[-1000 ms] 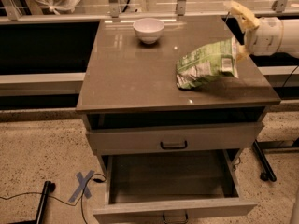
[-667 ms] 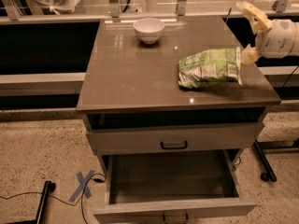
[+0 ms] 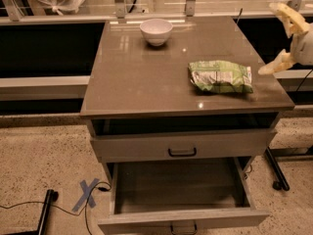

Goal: Pick green jalapeno chip bag from middle drawer and place on counter

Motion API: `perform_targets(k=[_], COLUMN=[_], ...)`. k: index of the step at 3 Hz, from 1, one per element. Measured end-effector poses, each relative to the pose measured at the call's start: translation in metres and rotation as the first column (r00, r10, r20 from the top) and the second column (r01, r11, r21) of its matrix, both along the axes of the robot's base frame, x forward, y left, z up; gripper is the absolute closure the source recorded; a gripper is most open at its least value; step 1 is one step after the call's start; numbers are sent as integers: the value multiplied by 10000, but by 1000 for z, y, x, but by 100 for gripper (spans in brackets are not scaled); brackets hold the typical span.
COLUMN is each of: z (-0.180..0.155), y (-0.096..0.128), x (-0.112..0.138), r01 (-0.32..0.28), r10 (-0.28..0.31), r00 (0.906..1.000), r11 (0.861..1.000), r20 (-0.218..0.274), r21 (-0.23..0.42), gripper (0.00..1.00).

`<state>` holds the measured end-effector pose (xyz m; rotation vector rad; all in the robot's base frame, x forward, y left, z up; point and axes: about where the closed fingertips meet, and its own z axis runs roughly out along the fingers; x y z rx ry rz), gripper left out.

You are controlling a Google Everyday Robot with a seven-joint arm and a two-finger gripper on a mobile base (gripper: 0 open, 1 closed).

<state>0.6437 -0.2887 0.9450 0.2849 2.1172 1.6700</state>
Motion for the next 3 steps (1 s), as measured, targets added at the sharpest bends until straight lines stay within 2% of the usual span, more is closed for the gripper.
perform_targets(k=[1,2,3], z=[7,14,14], y=[-24,-42,-42], x=[-11,-18,-18], r01=[661,1558,1558], r10=[-661,-1568,-1568], r00=[9978,9872,9872], r11=[9978,9872,9872], r20=[105,279,279], r21=[61,342,342], gripper=[0,0,0])
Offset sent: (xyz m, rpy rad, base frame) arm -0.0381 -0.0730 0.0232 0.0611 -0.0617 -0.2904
